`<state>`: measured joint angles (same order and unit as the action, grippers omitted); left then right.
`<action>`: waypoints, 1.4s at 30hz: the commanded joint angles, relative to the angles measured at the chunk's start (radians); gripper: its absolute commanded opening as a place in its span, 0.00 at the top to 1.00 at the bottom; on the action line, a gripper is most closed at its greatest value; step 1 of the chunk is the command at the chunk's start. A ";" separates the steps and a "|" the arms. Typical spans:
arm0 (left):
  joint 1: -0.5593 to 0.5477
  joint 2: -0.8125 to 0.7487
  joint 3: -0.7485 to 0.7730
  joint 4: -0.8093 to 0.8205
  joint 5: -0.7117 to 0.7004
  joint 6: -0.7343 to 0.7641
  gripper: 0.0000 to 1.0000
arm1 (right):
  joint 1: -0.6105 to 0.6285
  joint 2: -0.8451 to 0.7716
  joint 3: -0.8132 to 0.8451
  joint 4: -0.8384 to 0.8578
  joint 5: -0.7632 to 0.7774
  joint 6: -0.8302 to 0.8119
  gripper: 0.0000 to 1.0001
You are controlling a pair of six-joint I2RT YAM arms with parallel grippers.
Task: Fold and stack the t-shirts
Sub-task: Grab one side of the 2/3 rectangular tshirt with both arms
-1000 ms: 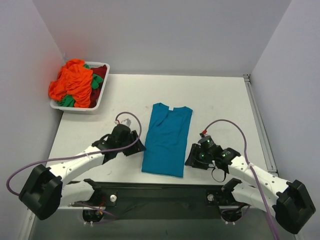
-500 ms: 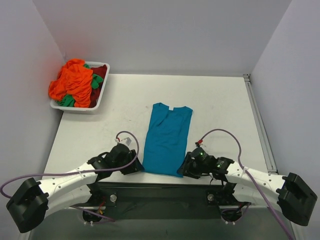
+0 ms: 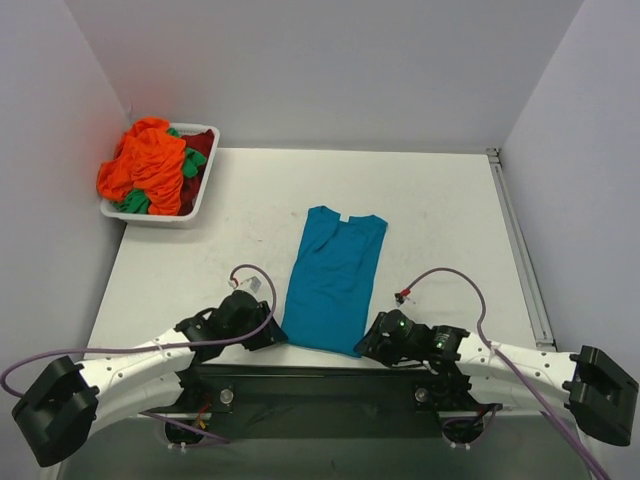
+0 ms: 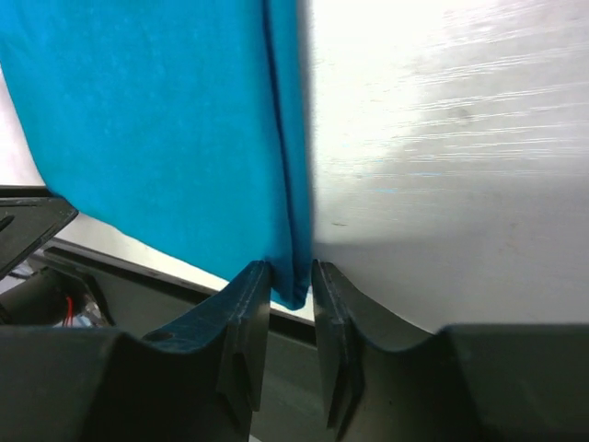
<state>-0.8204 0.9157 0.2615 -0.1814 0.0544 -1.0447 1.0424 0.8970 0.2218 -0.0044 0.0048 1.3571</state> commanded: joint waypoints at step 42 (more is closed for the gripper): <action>-0.217 0.161 0.039 0.114 -0.097 -0.149 1.00 | -0.027 -0.115 -0.068 -0.313 0.004 -0.023 0.73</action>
<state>-1.0203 1.0569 0.2832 -0.0669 -0.0044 -1.1782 1.0035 0.7597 0.2008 -0.1722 0.0010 1.3426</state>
